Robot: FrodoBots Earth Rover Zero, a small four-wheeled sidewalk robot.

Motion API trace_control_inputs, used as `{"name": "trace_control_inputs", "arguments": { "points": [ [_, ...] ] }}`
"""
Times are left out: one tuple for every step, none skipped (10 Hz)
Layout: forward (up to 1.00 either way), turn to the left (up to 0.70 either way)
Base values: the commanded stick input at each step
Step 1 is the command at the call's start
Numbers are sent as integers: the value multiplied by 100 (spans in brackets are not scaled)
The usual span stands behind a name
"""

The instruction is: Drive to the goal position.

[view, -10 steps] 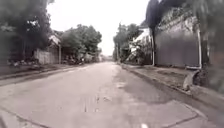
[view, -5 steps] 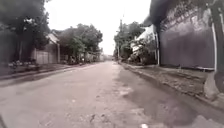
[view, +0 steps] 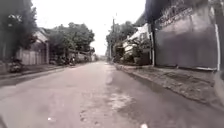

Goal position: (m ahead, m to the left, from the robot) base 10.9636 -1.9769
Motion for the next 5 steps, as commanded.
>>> {"name": "trace_control_inputs", "arguments": {
  "points": [
    [100,0],
    [100,0],
    [100,0],
    [100,0],
    [100,0]
  ]
}}
